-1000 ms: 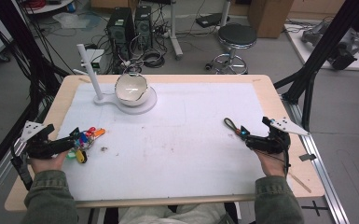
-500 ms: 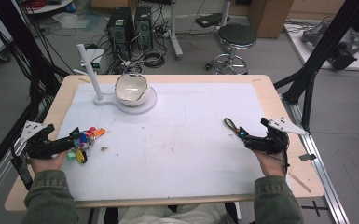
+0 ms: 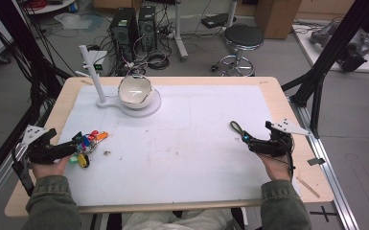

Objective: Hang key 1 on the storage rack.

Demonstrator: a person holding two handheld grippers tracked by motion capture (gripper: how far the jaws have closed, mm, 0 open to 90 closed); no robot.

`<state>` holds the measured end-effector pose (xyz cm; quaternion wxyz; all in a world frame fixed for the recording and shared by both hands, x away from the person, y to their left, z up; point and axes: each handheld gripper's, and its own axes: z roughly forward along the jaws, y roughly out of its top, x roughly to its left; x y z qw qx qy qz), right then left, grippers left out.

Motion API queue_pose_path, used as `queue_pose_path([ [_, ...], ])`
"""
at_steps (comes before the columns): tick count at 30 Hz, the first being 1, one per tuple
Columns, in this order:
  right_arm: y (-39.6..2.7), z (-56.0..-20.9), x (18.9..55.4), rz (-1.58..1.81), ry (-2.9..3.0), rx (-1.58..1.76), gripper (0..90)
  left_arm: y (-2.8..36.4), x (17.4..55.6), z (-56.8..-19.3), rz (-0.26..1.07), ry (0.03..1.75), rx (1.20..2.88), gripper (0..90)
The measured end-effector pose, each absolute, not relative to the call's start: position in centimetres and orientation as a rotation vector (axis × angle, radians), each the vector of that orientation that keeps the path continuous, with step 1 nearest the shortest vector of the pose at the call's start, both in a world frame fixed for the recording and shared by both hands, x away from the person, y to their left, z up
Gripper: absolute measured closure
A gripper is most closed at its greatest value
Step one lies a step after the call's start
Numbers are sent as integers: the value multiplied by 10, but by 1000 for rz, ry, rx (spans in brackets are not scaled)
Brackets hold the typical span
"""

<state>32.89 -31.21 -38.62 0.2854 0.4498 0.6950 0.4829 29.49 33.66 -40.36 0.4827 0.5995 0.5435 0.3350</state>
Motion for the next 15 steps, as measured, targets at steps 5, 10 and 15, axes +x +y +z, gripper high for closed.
queue_pose_path([
  [5, -308, -384, 333, 1277, 1873, 1219, 24, 338, 295, -405, 809, 1332, 1449, 17],
  [10, -308, -383, 340, 1261, 1897, 1233, 24, 339, 293, -404, 807, 1326, 1438, 17],
  [15, -310, -382, 349, 1207, 1930, 1252, 24, 339, 293, -404, 809, 1326, 1442, 17],
])
